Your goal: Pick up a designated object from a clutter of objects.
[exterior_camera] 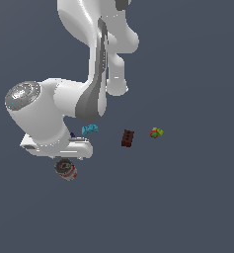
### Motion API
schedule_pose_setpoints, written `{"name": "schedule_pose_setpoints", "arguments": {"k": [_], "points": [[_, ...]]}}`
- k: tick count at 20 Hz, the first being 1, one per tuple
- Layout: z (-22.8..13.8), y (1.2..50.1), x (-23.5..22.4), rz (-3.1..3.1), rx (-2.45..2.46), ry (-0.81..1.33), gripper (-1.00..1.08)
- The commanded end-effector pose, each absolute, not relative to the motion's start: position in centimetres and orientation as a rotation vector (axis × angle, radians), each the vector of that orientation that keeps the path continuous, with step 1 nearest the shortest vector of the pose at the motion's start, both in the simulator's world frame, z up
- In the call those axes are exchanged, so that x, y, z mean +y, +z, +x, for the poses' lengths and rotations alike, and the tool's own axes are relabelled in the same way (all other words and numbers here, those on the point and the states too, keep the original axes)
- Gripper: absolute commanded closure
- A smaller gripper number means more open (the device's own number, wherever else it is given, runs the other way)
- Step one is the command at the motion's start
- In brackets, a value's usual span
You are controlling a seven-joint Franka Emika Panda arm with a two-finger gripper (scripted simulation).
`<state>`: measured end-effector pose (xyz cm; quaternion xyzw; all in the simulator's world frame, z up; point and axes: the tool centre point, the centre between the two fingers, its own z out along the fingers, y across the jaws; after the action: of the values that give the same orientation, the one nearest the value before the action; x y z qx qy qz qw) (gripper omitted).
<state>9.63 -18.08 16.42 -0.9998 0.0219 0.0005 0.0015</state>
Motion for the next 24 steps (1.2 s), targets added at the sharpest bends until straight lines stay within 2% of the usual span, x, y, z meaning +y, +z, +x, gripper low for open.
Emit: {"name": "schedule_pose_setpoints", "arguments": {"k": [1,8,15,24], "points": [[10.0,15.1,-19.4,-3.139,0.073,-0.001,-0.92],[10.2,13.0,-21.4,-3.14,0.083,0.0,-0.92],[10.2,12.4,-21.6,-3.14,0.085,0.002,-0.92],[10.1,8.2,-21.6,-3.14,0.084,0.001,-0.92]]}}
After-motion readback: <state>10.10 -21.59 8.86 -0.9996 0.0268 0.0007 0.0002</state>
